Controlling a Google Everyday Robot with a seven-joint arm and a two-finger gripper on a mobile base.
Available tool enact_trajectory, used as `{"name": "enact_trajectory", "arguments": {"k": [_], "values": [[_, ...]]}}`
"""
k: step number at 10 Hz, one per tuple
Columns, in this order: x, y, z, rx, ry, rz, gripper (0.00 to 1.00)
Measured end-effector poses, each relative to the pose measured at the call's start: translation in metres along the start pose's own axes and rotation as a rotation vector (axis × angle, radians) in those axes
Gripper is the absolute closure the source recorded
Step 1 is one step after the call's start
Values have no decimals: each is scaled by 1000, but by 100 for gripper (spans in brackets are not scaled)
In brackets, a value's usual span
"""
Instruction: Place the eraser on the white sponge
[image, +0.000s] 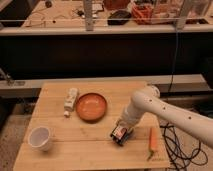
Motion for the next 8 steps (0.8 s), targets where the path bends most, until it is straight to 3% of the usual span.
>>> {"name": "enact_trajectory", "arguments": {"k": [6,8], "values": [[1,2,0,-10,-4,6,59],[1,2,0,-13,-6,6,46]]}}
